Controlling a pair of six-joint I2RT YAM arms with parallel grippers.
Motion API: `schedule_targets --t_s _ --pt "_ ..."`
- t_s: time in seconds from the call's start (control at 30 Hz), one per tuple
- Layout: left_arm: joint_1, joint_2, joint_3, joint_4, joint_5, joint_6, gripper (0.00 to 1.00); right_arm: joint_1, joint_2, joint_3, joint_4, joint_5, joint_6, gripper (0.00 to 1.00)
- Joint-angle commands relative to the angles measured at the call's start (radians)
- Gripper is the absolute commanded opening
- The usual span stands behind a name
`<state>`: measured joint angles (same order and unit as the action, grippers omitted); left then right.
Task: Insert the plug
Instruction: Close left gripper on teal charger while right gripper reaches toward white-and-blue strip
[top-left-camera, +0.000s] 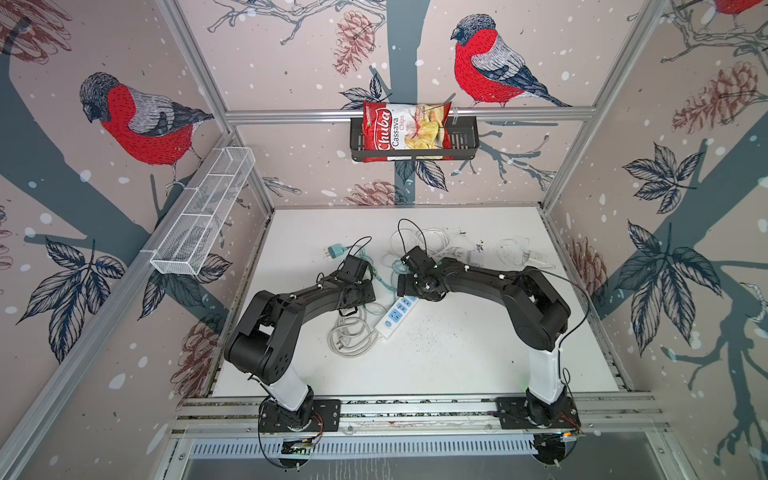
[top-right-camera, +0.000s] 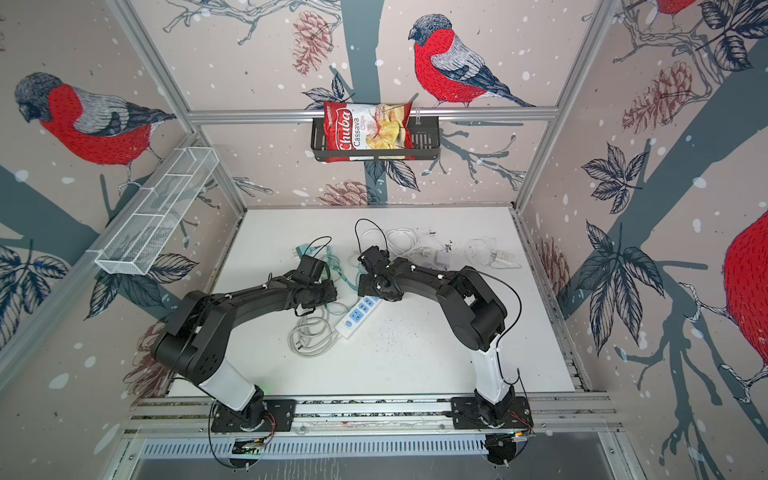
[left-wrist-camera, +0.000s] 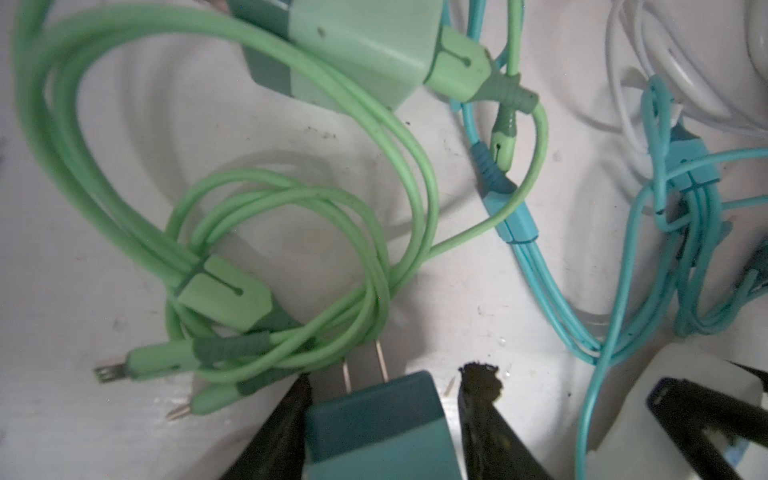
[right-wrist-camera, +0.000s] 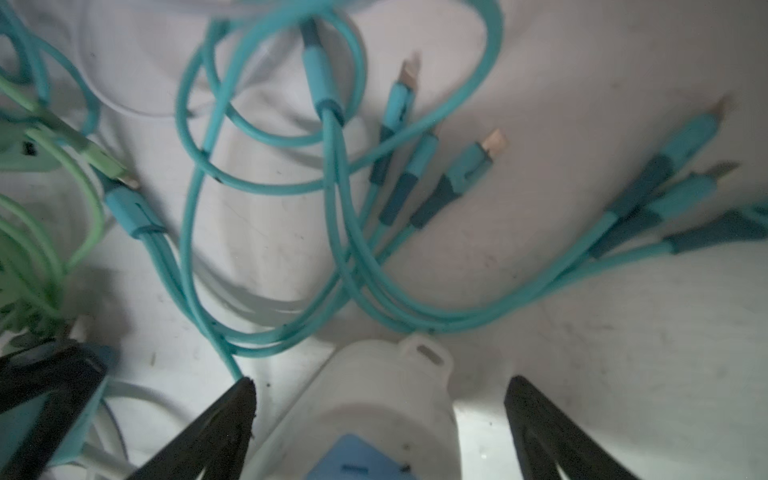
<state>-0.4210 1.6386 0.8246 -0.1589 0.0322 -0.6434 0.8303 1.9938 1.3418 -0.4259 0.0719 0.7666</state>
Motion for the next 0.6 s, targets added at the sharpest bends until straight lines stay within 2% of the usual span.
schedule_targets --t_s 0.0,0.13,0.27,0.57 --pt "0.001 0.004 -0.010 0.001 0.046 0.028 0.55 0.012 -0.002 -0.036 -0.036 0.034 0.078 0.92" --pt "0.000 0.013 -0.011 0.017 0.050 0.037 0.51 0.012 -0.054 -0.116 -0.063 0.069 0.125 0.88" --pt "0.001 0.017 -0.009 0.031 0.055 0.044 0.50 0.012 -0.135 -0.256 -0.038 0.053 0.182 0.85" --pt "-0.004 0.013 -0.024 0.047 0.073 0.048 0.48 0.010 -0.300 -0.497 -0.033 0.063 0.276 0.86"
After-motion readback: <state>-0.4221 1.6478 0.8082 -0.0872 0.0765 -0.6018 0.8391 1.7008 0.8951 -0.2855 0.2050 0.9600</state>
